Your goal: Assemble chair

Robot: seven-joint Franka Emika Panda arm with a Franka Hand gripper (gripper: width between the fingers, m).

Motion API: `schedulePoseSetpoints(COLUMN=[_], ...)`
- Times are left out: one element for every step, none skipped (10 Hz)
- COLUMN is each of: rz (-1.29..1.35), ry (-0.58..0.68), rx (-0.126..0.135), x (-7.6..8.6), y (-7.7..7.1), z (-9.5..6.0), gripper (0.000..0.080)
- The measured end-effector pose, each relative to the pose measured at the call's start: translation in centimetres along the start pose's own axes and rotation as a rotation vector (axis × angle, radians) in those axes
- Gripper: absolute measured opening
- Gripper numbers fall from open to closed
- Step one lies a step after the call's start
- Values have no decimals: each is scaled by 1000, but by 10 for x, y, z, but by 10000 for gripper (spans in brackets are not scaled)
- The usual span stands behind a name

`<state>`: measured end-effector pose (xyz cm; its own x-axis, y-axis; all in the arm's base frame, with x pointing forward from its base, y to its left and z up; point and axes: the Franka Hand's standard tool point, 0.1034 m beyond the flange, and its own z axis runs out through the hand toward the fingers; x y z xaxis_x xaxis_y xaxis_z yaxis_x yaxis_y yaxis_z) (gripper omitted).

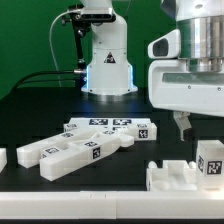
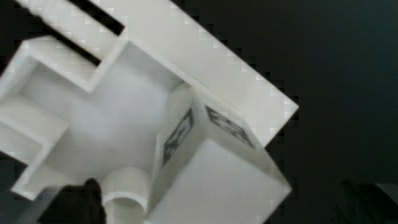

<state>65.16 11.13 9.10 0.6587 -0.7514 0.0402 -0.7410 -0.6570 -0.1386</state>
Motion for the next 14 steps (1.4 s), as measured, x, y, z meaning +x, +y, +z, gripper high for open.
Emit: schedulePoseSetpoints(rz=[-115,-376,-559,-634,-620,-580,-560,-525,-454,-353,-254,-48,207,414], ry=[1,1,-25,-26,-21,-20,-20,-19,-17,-15,-14,-17,-15,-10], rx=[-4,-18,-33,-45,-45,-46,-46,-46,-47,-47,-45,-36,-38,-37], x=[-1,-4,-3,-1,0,0,0,0,0,0,1,3,0,-4], y=[0,0,3,3,3,3,4,4,4,4,4,4,3,0], z=[1,4,8,8,8,8,8,8,8,8,8,7,8,9], gripper=[649,649,649,649,623,492,492,281,284,284,284,284,284,284])
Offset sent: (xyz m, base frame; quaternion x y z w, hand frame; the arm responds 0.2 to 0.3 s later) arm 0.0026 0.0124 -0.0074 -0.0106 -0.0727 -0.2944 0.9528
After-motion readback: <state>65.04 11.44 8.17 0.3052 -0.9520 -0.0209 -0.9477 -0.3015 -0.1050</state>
